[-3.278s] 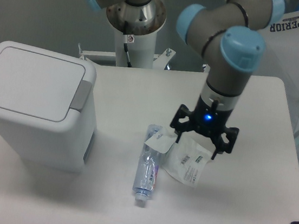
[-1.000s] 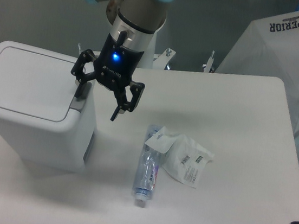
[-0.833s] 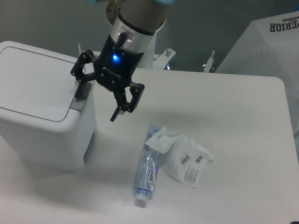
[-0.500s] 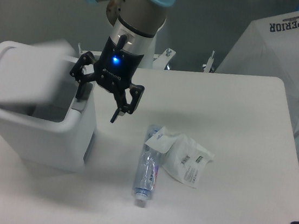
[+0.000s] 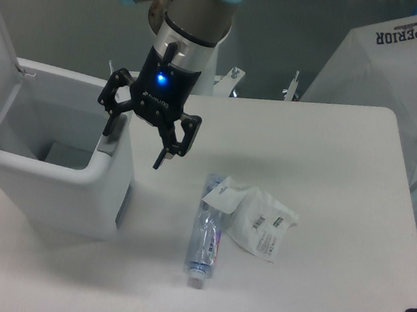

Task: Open the trash can
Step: 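Lift the gripper away from the open trash can toward the bottle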

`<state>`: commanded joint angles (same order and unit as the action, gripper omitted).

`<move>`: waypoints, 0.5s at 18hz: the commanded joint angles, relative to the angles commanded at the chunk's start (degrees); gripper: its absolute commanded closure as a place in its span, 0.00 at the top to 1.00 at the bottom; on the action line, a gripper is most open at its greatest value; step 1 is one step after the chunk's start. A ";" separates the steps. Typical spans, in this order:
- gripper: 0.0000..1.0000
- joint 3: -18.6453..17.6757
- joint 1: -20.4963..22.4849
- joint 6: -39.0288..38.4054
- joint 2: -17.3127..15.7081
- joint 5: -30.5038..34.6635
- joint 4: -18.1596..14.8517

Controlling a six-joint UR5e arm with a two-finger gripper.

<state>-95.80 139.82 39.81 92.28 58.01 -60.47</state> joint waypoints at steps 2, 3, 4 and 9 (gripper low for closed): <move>1.00 0.00 1.67 0.88 0.70 0.00 0.35; 1.00 0.00 2.20 1.23 1.75 0.00 1.05; 1.00 0.00 3.08 1.41 2.80 0.00 2.10; 1.00 0.53 6.60 2.72 7.02 0.70 5.89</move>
<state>-95.28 146.42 42.53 99.31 58.71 -54.58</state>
